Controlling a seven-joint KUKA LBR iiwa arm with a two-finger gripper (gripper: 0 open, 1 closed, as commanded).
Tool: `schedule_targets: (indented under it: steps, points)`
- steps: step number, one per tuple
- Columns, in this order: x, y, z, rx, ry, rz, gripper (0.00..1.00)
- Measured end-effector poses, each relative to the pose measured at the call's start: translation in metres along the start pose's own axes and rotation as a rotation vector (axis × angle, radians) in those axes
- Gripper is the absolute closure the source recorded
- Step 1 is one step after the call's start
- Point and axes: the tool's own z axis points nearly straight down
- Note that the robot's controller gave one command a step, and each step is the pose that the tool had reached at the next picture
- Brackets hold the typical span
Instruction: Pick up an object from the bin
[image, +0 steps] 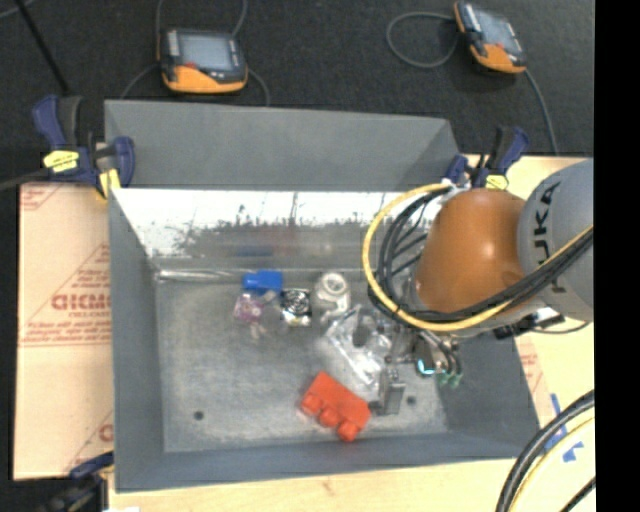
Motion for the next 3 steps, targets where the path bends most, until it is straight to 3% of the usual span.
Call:
schedule_targets:
  steps: [1,2,3]
  points:
    - [-0.041,-0.026,0.082,0.001,-0.028,0.084,0.0]
    - [-0.037,-0.063,0.095,0.002,-0.014,-0.318,0.0]
    - [-0.037,-0.063,0.094,0.002,-0.01,-0.316,1.0]
